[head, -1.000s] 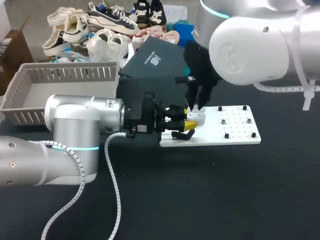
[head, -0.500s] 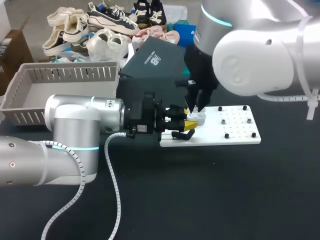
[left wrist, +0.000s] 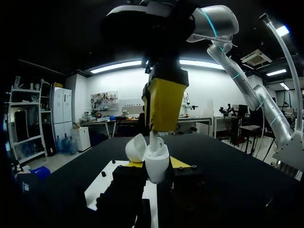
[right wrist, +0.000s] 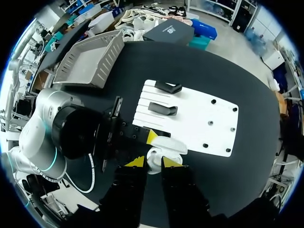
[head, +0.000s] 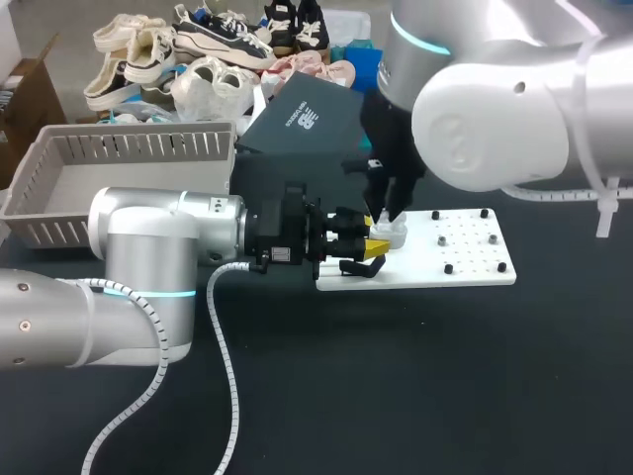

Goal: Pick up each earbud case from the left stands, insert the matching earbuds, close the lid, and place the case in the box.

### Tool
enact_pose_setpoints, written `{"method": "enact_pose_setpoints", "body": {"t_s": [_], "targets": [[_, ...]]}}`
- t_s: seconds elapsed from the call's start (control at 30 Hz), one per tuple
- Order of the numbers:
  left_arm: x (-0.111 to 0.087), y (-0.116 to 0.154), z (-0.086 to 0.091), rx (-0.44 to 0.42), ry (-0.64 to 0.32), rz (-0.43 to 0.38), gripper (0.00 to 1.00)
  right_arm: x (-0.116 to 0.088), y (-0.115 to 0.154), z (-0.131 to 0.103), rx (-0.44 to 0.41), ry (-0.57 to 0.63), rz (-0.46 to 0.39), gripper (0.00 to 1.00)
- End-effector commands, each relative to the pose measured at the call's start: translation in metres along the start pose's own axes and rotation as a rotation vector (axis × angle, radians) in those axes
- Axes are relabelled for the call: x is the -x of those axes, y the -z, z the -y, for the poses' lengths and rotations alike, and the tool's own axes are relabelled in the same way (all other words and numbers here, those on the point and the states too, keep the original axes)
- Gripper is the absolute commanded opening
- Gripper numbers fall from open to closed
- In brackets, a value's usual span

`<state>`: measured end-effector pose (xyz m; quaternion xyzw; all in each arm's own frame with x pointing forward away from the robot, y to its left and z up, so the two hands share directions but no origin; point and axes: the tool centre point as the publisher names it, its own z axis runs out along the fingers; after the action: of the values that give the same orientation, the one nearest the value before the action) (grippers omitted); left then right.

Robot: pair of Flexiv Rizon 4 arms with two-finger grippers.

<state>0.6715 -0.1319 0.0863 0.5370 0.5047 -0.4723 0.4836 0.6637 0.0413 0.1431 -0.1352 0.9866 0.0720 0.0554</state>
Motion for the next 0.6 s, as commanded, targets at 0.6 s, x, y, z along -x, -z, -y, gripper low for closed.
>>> {"method": "enact_pose_setpoints", "body": {"t_s": [0.6], "targets": [[-0.0002, -0.0004, 0.0020, 0.007, -0.002, 0.000, 0.00, 0.0020, -0.0032, 0.0029, -0.023, -0.014, -0.014, 0.00]]}}
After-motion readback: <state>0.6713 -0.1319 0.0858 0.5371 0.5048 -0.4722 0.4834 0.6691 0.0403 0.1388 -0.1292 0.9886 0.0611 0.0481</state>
